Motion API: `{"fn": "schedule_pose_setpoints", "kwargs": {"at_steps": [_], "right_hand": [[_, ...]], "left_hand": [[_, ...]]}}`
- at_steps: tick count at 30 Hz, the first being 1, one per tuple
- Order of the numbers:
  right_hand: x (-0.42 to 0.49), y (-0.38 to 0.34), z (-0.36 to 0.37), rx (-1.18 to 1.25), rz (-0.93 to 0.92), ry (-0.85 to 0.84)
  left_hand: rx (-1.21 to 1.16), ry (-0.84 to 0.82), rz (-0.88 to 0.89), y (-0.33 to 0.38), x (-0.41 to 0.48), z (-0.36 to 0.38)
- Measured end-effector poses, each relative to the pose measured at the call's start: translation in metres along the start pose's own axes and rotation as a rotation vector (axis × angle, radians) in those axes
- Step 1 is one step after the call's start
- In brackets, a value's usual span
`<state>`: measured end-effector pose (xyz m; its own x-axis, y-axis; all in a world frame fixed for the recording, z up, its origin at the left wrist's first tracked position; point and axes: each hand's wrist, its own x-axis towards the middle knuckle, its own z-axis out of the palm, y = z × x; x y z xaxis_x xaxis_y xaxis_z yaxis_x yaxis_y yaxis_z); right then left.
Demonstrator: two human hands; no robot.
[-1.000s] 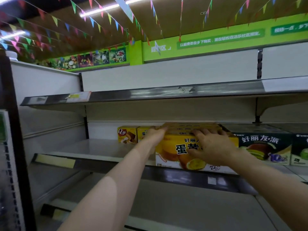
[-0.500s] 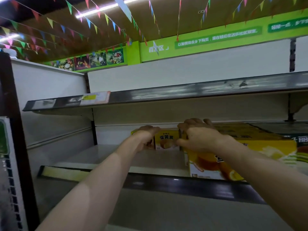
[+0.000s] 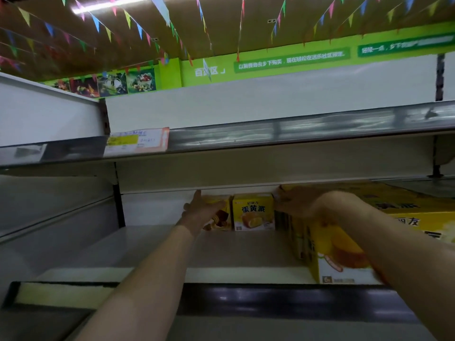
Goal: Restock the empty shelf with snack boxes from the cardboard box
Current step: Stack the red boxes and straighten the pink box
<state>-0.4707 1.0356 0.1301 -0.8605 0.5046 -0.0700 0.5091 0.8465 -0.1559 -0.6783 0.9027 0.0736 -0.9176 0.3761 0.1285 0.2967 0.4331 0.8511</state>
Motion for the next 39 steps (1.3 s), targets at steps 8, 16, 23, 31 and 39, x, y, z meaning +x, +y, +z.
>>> {"fn": "schedule_pose_setpoints", "kwargs": {"at_steps": [8, 16, 23, 31, 39], "right_hand": [[0.046, -0.02, 0.016, -0.335, -0.089, 0.293], [0.076, -0.063, 0.059, -0.418, -0.169, 0.213], [0.078, -0.05, 0.058, -0.404, -0.134, 0.239], [0.074, -0.047, 0.062, -0.451, -0.073, 0.236], [0.036, -0.059, 0.042, -0.462, -0.054, 0.207]], "left_hand": [[0.011, -0.041, 0.047, -0.017, 0.024, 0.013], [0.074, -0.045, 0.1, -0.018, 0.036, 0.014], [0.162, -0.101, 0.142, -0.006, 0.031, 0.024], [0.457, -0.036, 0.179, -0.002, 0.018, 0.03], [0.782, 0.032, 0.531, 0.022, 0.002, 0.062]]}}
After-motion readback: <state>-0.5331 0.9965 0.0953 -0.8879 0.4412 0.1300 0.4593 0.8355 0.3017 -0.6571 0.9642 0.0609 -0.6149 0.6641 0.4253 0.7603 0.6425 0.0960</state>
